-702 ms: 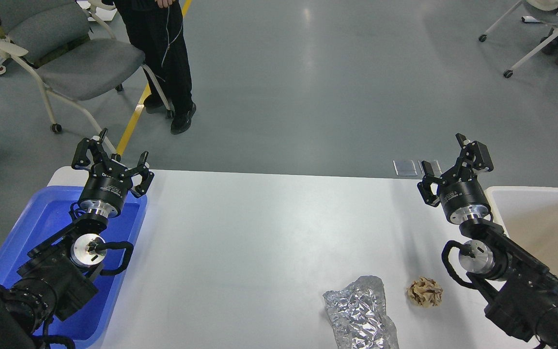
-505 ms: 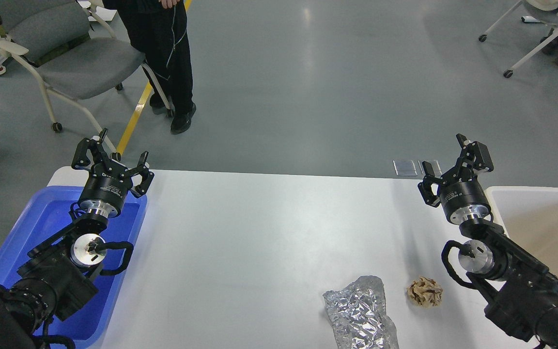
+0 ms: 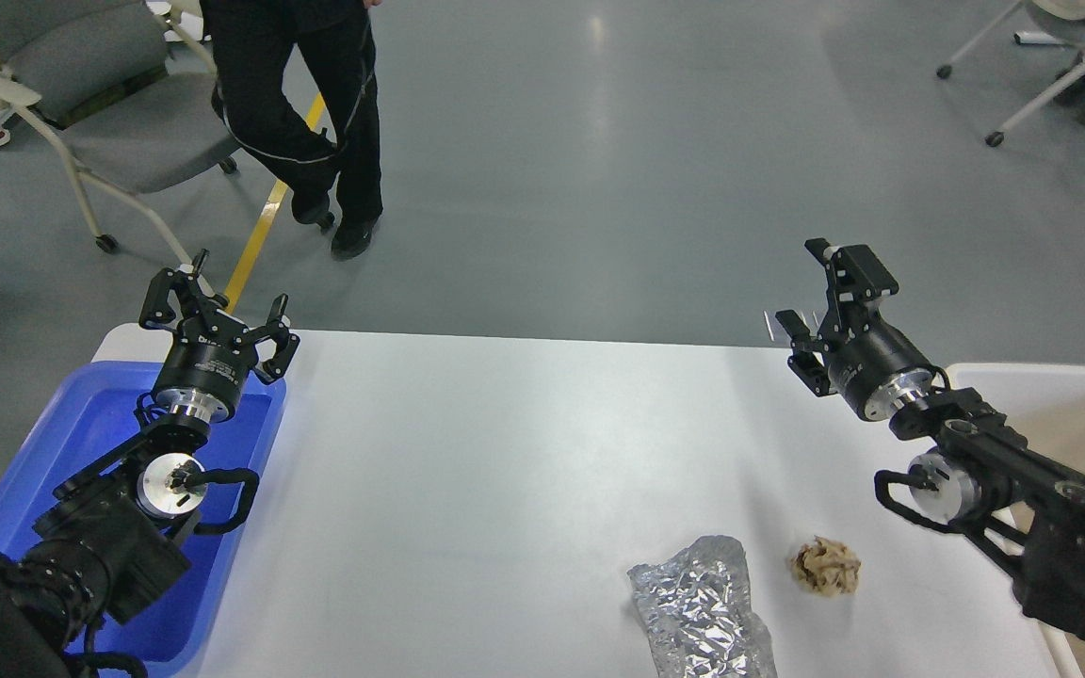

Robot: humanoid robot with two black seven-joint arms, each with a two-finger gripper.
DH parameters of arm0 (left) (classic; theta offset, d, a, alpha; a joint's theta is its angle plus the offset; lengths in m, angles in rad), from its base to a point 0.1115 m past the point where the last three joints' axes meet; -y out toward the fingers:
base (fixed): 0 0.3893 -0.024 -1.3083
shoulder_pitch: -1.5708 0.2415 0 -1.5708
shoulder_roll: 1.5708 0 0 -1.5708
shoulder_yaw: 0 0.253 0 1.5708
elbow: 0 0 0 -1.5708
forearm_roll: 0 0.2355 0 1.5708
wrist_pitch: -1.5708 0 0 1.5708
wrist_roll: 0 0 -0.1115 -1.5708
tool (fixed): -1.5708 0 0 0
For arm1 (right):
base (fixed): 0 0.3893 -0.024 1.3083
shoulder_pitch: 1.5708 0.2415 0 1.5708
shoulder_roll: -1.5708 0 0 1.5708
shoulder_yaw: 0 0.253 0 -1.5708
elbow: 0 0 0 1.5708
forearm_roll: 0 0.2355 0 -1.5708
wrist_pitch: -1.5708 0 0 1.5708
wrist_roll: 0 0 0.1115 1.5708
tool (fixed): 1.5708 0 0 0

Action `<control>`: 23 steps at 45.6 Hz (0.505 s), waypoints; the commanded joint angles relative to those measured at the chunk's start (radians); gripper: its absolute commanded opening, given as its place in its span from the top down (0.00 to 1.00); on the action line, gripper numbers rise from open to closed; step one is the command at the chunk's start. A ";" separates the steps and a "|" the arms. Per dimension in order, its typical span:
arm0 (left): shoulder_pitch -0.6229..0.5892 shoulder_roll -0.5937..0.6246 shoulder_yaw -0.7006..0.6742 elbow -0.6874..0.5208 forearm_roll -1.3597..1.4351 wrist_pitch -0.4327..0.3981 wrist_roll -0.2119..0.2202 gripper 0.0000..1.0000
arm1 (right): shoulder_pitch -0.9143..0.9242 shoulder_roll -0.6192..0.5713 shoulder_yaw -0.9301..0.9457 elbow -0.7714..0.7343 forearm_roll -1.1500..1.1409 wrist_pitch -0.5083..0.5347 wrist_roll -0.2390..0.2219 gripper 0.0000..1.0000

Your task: Tidy desktop

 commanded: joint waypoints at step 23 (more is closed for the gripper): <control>0.001 0.000 0.000 0.000 0.000 0.000 0.000 0.00 | 0.601 -0.353 -0.823 0.438 -0.445 0.299 -0.230 0.00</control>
